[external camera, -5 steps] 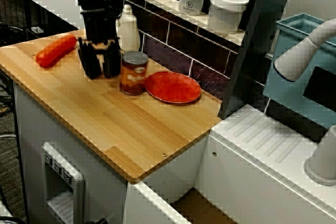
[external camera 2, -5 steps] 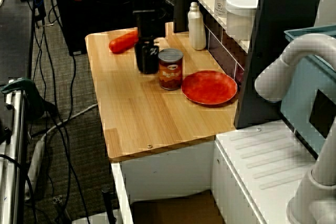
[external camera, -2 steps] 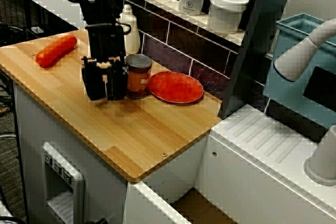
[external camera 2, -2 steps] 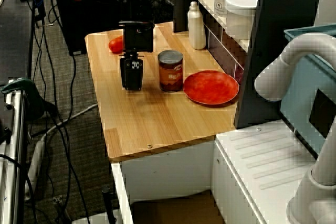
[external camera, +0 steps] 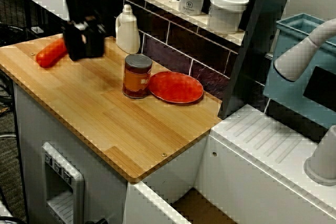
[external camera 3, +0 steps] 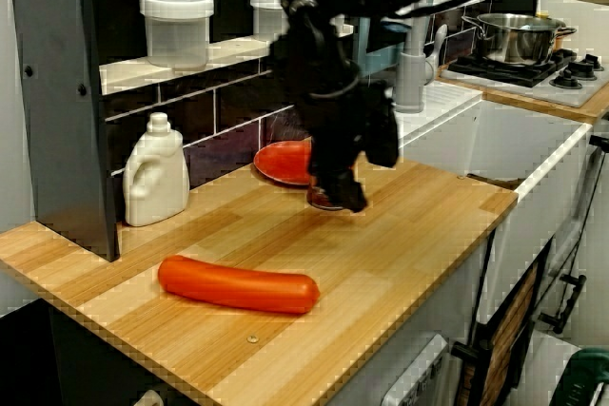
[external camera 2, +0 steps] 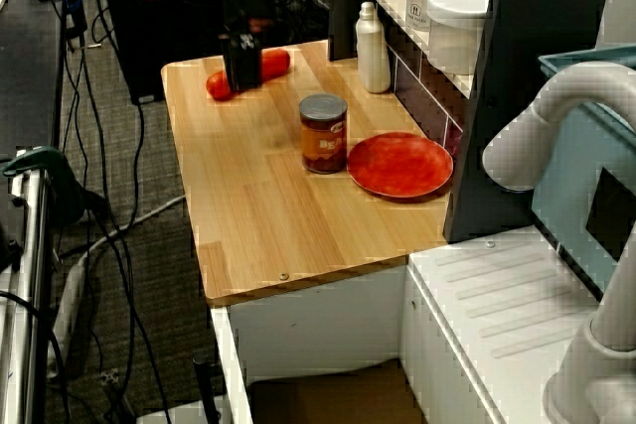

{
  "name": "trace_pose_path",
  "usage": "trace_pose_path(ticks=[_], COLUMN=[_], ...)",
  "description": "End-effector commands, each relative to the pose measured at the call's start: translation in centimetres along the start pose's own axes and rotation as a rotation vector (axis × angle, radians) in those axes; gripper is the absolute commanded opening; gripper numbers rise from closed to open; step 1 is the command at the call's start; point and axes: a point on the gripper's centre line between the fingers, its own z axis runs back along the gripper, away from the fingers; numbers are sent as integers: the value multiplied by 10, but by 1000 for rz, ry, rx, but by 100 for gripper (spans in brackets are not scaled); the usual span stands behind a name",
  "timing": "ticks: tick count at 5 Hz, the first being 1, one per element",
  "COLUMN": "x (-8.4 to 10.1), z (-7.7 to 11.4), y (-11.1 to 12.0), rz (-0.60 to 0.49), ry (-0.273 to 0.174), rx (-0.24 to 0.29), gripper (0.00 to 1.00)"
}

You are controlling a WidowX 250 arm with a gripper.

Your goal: Push into sink

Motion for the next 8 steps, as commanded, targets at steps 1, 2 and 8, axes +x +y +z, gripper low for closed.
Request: trace_pose_path(ticks=[1,2,8], x=[10,26,32], z=[33,16,-70], y=[-1,-2,-61], rz=[-98,-33,51], ry=[-189,-262,-42], rx=[127,162,-8], gripper=[100,100,100])
